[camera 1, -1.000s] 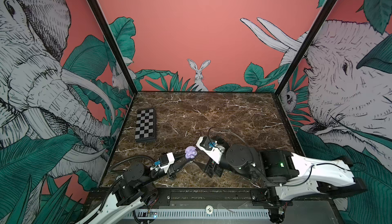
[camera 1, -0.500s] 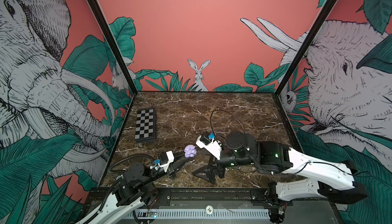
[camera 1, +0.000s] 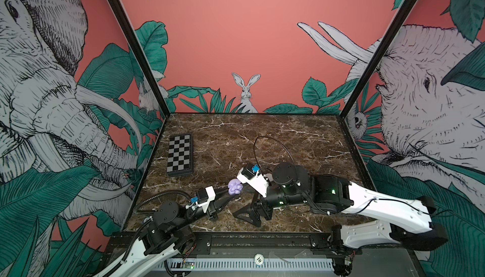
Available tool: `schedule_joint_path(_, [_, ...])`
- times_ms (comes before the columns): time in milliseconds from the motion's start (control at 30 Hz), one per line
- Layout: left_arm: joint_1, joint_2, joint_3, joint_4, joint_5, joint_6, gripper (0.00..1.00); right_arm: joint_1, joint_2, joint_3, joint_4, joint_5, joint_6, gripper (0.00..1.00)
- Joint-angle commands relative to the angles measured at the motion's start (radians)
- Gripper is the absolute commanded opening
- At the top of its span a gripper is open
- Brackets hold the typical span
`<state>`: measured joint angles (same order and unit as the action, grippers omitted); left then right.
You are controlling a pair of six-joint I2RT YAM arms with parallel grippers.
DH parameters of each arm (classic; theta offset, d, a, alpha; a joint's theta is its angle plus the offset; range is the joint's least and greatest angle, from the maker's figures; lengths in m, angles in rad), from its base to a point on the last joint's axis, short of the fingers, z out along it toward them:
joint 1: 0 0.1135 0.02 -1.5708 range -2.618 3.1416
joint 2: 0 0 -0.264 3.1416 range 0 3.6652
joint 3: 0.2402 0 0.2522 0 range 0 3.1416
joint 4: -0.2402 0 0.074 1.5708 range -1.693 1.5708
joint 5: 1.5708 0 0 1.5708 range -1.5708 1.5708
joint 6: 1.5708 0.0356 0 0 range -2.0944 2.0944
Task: Insert wireless bluetooth earbuds into charging case
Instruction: Insert the wireless bluetooth earbud into the charging case.
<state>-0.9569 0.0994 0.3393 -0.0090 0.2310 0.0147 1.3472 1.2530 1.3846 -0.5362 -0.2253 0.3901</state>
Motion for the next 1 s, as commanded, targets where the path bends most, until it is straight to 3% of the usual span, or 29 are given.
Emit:
schedule_joint_path(0, [0.0,-0.008,0.01,-0.002,0.002,-0.005,0.0,-0.005,0.024,0.023,0.021,0.005,-0.005,0.93])
schedule_joint_path(967, [0.0,0.002,0.012,-0.017,0.008,0.008,0.0,0.002,0.047,0.04,0.105,-0.066,0.035,0.9])
